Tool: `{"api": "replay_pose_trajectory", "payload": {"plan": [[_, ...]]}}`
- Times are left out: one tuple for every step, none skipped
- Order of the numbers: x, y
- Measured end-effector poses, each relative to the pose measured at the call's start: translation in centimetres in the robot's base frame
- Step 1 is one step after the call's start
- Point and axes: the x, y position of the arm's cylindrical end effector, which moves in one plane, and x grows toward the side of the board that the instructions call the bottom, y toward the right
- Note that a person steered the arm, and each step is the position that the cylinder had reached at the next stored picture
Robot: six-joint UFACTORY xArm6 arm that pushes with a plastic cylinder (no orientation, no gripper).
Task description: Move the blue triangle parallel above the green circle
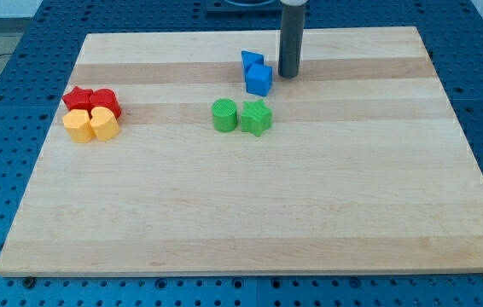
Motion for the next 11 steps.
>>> {"api": "replay_pose_trajectory", "payload": {"plan": [[-4.4,-0.7],[-5.1,-3.0],[-2.5,-4.0],[-0.1,-5.5],[1.0,-7.0],[-0.6,-7.1],[-1.0,-9.1],[1.0,-12.4],[4.5,-13.2],[5.3,-13.5],[2.2,-14.0]]}}
